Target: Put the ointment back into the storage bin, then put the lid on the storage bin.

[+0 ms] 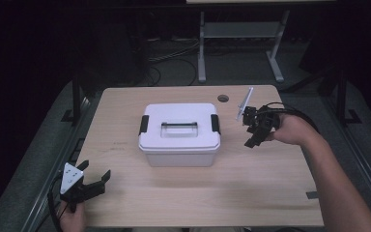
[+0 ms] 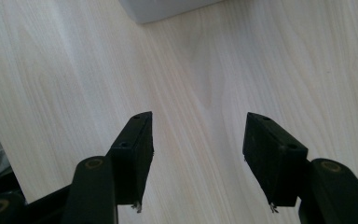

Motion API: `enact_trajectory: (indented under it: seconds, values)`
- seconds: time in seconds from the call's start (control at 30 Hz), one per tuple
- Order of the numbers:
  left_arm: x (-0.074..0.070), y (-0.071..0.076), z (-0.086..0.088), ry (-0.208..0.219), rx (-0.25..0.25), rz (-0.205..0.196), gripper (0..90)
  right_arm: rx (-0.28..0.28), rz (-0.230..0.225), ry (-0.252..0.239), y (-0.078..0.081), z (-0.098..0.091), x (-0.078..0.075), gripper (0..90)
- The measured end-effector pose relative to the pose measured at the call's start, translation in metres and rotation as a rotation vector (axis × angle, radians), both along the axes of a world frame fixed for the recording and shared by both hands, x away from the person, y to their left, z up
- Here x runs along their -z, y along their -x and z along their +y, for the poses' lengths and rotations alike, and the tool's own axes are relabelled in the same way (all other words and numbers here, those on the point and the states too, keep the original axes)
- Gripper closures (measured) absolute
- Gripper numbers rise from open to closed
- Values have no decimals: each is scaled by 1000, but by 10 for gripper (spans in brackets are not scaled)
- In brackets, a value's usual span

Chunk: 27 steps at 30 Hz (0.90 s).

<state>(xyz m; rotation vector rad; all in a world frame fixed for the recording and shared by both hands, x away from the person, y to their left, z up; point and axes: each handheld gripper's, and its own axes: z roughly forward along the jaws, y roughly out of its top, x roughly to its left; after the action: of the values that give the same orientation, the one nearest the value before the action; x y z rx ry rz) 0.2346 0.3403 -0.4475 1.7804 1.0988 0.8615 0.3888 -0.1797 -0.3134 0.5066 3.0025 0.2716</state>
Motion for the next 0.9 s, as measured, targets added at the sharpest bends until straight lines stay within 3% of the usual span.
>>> enact_trajectory:
  seconds: [0.43, 0.9]
  values:
    - [0, 1, 0, 1, 0, -1, 138, 17, 14, -11, 3, -10, 13, 424]
    - [1, 0, -1, -4, 3, 2, 138, 46, 51, -25, 7, -27, 40, 421]
